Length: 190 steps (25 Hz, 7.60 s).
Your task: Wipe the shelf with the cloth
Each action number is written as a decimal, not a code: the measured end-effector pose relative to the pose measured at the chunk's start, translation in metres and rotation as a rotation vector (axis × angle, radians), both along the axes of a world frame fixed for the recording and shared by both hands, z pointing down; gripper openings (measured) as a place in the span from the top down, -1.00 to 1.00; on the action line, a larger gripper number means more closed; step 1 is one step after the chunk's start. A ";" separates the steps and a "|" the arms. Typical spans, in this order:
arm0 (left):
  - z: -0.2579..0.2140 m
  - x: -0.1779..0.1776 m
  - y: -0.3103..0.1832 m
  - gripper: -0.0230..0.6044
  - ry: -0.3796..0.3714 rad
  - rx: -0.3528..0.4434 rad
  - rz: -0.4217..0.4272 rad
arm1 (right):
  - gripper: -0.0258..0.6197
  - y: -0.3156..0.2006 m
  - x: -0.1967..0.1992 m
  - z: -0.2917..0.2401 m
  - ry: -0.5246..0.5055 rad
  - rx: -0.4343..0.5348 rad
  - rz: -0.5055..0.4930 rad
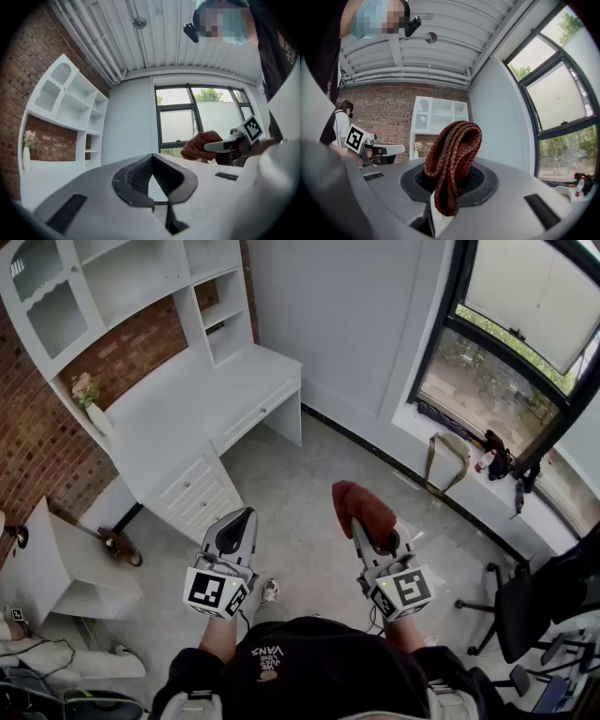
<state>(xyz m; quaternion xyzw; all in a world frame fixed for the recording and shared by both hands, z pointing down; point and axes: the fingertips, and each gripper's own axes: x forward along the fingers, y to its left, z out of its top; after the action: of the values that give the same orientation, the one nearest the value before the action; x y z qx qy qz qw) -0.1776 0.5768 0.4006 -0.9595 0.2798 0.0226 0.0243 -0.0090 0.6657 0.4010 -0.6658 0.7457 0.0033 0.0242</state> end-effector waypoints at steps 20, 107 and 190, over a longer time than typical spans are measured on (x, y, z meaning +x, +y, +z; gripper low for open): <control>0.008 -0.005 -0.131 0.91 0.021 -0.024 0.075 | 0.64 -0.119 -0.015 -0.005 0.026 -0.008 0.040; -0.005 0.103 -0.724 0.91 0.037 0.000 -0.238 | 0.63 -0.779 0.122 -0.024 0.013 0.049 -0.268; 0.003 0.038 -0.874 0.91 0.101 -0.019 -0.826 | 0.63 -1.289 -0.110 -0.218 0.662 -0.197 -0.853</control>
<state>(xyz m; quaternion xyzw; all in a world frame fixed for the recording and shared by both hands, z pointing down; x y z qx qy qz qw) -0.1400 -0.2974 0.4035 -0.7644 0.6423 0.0554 0.0087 -0.1190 -0.6236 0.1826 -0.2669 0.9141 0.1327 -0.2751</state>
